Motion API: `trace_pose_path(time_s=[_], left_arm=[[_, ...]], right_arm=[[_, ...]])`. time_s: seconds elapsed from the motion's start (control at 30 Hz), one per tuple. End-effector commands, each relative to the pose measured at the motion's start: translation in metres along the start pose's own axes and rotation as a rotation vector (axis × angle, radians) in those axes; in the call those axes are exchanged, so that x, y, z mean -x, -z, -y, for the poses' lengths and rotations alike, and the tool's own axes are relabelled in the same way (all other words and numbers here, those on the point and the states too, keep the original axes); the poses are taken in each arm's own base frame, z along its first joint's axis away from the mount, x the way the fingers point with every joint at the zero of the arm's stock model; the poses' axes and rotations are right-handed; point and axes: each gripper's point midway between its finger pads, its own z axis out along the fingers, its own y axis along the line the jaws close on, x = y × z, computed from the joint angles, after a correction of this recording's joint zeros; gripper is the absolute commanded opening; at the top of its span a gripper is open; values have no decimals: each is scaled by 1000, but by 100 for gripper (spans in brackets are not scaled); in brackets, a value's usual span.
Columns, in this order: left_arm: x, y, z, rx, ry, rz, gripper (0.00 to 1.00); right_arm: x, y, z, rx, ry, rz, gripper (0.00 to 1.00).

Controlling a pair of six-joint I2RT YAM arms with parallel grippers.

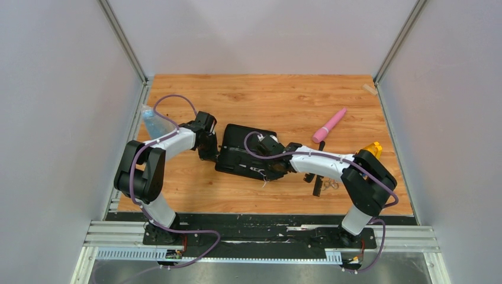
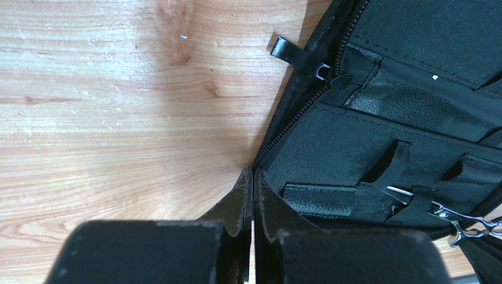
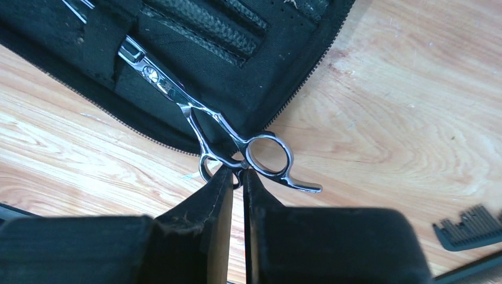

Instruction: Sort the hair-cutting tools

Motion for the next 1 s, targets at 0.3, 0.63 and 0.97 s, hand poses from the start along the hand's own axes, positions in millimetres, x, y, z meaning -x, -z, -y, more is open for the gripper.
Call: trace_pose_path(time_s=[0.3,0.63,0.97], left_arm=[[-24,-6,-29,121,-10,-84,0],[-24,-4,-26,97,-25,-80,0],[-28,-6,-23,75,-17,-88,0]], right_arm=[[-16,7,17,22,181,24,0],[16,11,-10,103,202,92,0],[28,4,-33,161,207,85,0]])
